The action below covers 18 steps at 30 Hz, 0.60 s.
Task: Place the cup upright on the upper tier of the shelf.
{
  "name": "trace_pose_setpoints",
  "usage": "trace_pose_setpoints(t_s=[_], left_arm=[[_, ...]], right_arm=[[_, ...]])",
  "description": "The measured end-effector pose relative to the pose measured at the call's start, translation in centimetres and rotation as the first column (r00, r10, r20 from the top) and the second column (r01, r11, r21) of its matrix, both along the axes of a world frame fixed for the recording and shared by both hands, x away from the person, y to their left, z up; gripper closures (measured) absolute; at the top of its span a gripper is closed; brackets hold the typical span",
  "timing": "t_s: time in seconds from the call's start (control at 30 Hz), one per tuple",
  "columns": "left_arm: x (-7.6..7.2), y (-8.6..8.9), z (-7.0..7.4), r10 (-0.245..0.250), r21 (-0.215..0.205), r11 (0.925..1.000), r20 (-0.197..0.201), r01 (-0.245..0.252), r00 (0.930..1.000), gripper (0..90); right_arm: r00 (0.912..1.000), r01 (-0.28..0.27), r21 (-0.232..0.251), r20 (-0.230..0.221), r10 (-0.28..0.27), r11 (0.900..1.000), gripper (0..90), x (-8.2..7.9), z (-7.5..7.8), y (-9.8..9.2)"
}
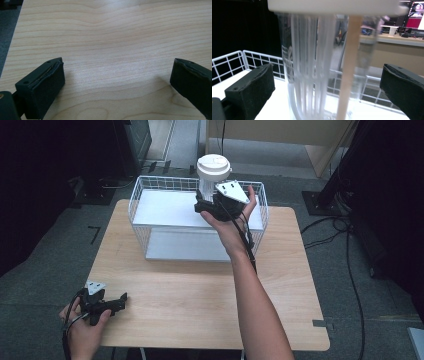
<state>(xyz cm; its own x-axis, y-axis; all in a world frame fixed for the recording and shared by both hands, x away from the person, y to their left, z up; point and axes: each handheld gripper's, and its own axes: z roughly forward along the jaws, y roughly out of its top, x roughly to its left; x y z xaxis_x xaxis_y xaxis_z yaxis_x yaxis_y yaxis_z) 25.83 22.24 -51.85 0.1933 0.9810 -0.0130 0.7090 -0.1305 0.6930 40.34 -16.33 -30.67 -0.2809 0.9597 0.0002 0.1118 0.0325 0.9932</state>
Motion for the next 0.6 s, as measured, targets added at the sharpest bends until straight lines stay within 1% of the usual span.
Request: trace_pose_setpoints(t_s=[0.03, 0.1, 0.23, 0.4, 0.5, 0.6], left_arm=[[0.0, 0.0, 0.0, 0.0, 0.0, 1.0, 0.0, 0.0, 1.0, 0.0], [0.0, 0.0, 0.0, 0.0, 0.0, 1.0, 0.0, 0.0, 1.0, 0.0], [0.0, 0.0, 0.0, 0.0, 0.004, 1.0, -0.004, 0.0, 1.0, 0.0], [0.0, -0.1, 0.0, 0.0, 0.006, 1.0, -0.003, 0.0, 1.0, 0.0], [0.0, -0.1, 0.0, 0.0, 0.006, 1.0, -0.003, 0.0, 1.0, 0.0], [0.0, -0.1, 0.0, 0.001, 0.007, 1.0, -0.003, -0.001, 1.0, 0.0]], right_arm=[[1.0, -0.004, 0.0, -0.005, 0.004, 1.0, 0.0, -0.3, -0.2, -0.2], [1.0, -0.003, -0.013, 0.004, 0.004, 1.0, 0.0, -0.8, -0.6, -0.8], [0.9998, -0.011, -0.024, 0.013, 0.012, 1.0, 0.0, -2.0, -1.3, -1.9], [0.9997, -0.022, -0.005, 0.012, 0.022, 1.0, 0.0, -3.6, -2.2, -3.1], [0.9995, -0.029, -0.02, 0.012, 0.029, 0.999, 0.0, -4.6, -2.9, -3.4], [0.9992, -0.036, -0.015, 0.018, 0.036, 0.999, 0.0, -5.6, -3.6, -3.8]])
